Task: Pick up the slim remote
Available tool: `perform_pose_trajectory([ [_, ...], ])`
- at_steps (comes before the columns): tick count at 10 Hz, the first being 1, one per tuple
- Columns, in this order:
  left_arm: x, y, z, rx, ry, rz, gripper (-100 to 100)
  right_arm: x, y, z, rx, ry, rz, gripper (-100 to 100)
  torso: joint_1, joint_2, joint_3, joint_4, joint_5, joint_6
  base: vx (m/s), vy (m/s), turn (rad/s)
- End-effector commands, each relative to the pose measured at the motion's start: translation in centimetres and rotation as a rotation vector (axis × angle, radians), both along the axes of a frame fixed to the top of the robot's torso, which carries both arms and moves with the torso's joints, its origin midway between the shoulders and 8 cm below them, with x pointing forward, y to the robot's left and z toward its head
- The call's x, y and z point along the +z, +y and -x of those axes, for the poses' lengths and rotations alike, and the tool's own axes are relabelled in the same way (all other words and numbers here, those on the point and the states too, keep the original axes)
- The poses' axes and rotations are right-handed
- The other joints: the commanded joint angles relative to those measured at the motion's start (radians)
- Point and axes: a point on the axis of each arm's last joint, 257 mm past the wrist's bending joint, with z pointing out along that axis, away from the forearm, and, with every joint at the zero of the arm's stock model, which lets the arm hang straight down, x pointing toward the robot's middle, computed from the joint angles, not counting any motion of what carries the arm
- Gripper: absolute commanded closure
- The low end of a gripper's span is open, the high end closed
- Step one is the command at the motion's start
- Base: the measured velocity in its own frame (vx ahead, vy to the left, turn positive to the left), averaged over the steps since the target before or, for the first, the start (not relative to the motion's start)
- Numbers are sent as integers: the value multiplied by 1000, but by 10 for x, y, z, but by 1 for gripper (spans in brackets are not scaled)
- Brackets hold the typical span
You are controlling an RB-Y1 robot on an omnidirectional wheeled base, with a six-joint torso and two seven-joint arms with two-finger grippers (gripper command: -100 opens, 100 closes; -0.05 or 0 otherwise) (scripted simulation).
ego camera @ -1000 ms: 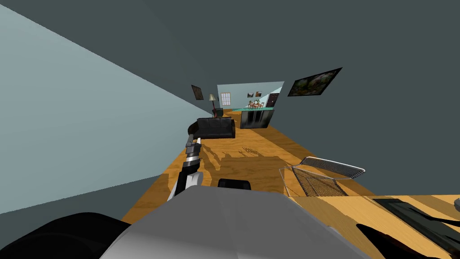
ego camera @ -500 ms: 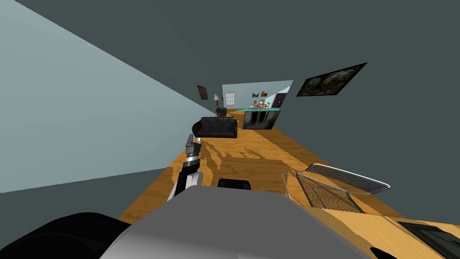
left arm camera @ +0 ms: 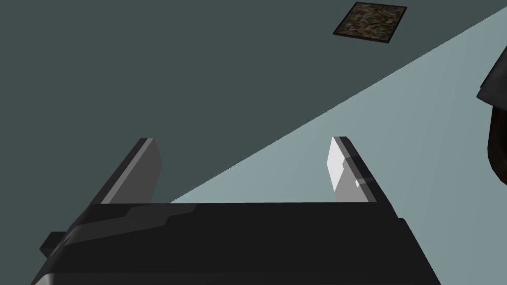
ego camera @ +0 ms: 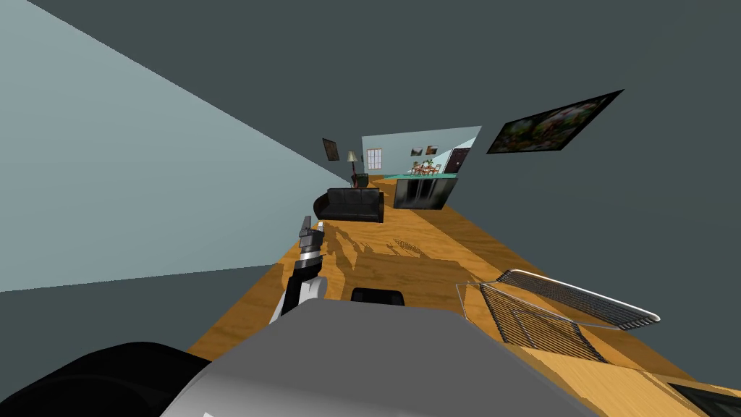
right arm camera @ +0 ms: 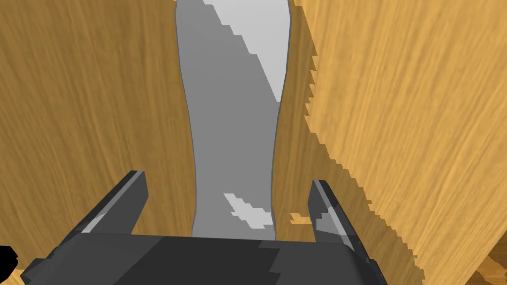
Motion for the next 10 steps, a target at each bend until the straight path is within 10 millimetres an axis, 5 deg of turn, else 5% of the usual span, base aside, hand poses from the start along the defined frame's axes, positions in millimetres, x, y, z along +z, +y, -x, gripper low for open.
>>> perform_pose_trajectory([
  [1, 0, 0, 0, 0, 0, 0, 0, -7, 3, 2, -3, 0, 4, -100, 0, 0, 0, 0, 0, 0, -8, -35, 44],
  [4, 0, 0, 0, 0, 0, 0, 0, -13, 8, 1, -7, -1, 4, -100, 0, 0, 0, 0, 0, 0, -8, -23, 22],
  [5, 0, 0, 0, 0, 0, 0, 0, -14, 9, 2, -7, -1, 5, 100, 1, 0, 0, 0, 0, 0, 0, 0, 0],
  [9, 0, 0, 0, 0, 0, 0, 0, -14, 11, 1, -7, -2, 0, 100, 0, 0, 0, 0, 0, 0, 0, 0, 0],
  [10, 0, 0, 0, 0, 0, 0, 0, -14, 11, 1, -7, -2, 0, 0, 0, 0, 0, 0, 0, 0, 0, 0, 0],
])
